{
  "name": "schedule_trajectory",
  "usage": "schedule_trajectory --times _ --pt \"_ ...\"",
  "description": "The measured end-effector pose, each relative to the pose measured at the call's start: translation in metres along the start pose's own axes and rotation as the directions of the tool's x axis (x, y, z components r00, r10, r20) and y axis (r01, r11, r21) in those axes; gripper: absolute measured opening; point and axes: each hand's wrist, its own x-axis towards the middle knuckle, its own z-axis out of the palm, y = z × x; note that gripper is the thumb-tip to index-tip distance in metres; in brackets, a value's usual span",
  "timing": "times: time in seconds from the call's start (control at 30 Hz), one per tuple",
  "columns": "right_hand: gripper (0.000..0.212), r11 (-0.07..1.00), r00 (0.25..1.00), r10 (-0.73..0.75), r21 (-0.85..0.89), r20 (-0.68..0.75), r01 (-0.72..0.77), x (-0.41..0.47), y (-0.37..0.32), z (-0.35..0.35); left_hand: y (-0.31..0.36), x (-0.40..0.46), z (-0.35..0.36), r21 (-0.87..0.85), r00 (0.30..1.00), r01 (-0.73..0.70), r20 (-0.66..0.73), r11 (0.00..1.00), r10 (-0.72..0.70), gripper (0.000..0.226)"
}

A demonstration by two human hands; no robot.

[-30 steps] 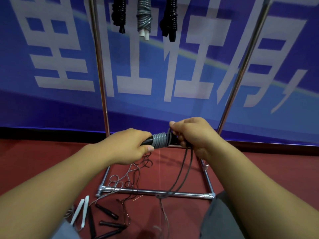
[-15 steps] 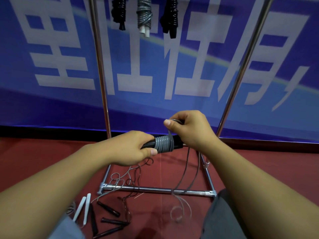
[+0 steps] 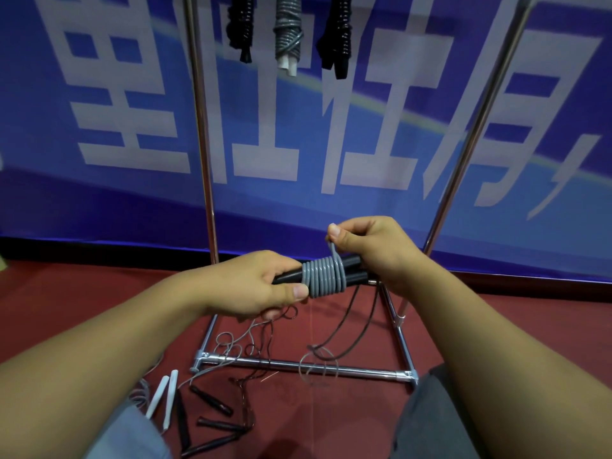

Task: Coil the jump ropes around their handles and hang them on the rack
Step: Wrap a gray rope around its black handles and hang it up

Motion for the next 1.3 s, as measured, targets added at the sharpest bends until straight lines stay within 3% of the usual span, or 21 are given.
schedule_trajectory --times 0.2,0.33,0.43,0.5,0.53,0.73,0.87,1.03,1.3 --pt "0.019 0.99 0.988 0.09 0.098 0.127 -0.103 0.002 -0.001 -0.002 0.004 -0.005 -0.003 -0.138 0.998 -0.02 0.056 0.99 0.028 0.024" --pt "0.033 0.987 0.969 0.103 0.099 0.224 -0.128 -0.002 -0.002 -0.002 0.005 -0.006 -0.003 -0.18 0.998 -0.048 0.041 0.982 0.057 0.026" --pt "0.012 0.994 0.979 0.035 0.094 0.202 -0.055 -0.001 0.0 -0.002 0.006 -0.006 -0.005 -0.248 0.997 -0.08 -0.011 0.965 0.08 0.026" --pt "0.038 0.996 0.987 -0.015 0.091 0.162 0.001 0.0 0.001 -0.002 0.007 -0.005 -0.006 -0.304 0.994 -0.101 -0.06 0.947 0.086 0.028" --pt "0.042 0.993 0.987 -0.026 0.116 0.158 0.008 0.001 0.0 -0.002 0.007 -0.004 -0.006 -0.341 0.993 -0.107 -0.087 0.934 0.082 0.029" --pt "0.019 0.961 0.982 -0.063 0.275 0.181 0.011 0.0 -0.01 0.0 0.008 0.0 -0.008 -0.531 0.98 -0.095 -0.2 0.842 -0.016 0.029" --pt "0.018 0.935 0.985 -0.025 0.352 0.173 -0.038 0.0 -0.009 0.001 0.008 0.003 -0.007 -0.546 0.968 -0.084 -0.243 0.834 -0.061 0.03" --pt "0.04 0.975 0.995 -0.058 0.217 0.086 0.039 -0.002 -0.008 0.005 0.007 0.006 -0.004 -0.493 0.957 -0.065 -0.277 0.867 -0.085 0.028" --pt "0.034 0.985 0.995 -0.015 0.17 0.103 -0.003 -0.006 -0.006 0.013 0.002 0.009 0.0 -0.353 0.929 -0.037 -0.357 0.935 -0.099 0.022"
